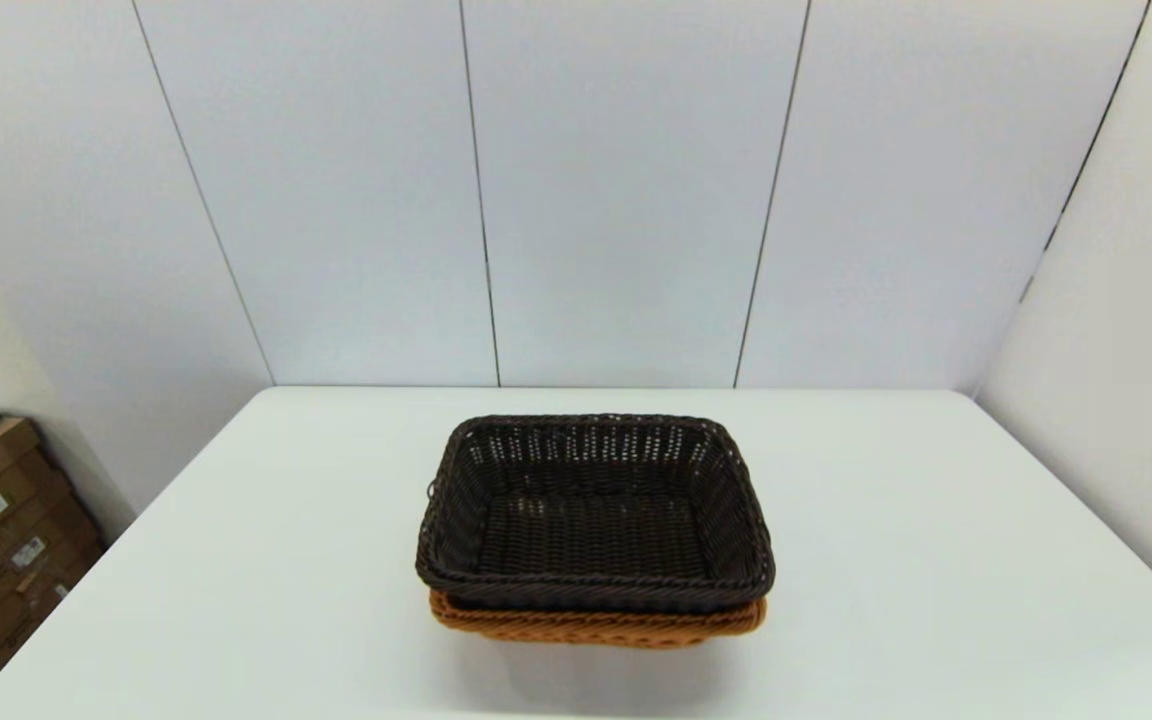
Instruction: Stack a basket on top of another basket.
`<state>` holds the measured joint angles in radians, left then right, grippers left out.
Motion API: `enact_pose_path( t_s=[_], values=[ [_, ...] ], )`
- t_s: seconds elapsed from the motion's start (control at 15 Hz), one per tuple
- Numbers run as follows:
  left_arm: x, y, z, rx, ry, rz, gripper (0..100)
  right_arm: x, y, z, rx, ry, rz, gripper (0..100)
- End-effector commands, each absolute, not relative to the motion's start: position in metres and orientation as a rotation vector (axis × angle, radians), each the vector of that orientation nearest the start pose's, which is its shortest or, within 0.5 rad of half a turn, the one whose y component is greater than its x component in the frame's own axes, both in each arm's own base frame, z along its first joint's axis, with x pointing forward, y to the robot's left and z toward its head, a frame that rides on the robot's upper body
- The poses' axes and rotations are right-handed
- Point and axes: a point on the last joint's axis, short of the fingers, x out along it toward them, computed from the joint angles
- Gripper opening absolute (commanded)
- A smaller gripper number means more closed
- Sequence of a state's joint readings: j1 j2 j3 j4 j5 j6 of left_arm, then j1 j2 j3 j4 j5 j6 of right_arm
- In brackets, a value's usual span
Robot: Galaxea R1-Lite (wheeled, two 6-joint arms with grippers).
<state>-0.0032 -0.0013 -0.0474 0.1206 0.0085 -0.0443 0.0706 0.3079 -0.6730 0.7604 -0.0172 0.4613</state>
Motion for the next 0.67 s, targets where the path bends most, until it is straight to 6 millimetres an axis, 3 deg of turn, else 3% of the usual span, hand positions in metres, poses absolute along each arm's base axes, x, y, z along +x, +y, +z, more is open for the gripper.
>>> enact_pose_path(
  t_s=[0.07, 0.33, 0.67],
  values=[
    [-0.027, 0.000, 0.076, -0.044, 0.073, 0.008, 100, -0.076, -0.002, 0.168, 0.449, 0.306, -0.065, 100],
    [-0.027, 0.000, 0.076, -0.044, 0.073, 0.008, 100, -0.089, -0.001, 0.129, 0.322, 0.240, -0.050, 100],
    [-0.027, 0.000, 0.076, -0.044, 0.072, 0.008, 100, -0.077, -0.001, 0.114, 0.252, 0.280, -0.061, 100]
  ],
)
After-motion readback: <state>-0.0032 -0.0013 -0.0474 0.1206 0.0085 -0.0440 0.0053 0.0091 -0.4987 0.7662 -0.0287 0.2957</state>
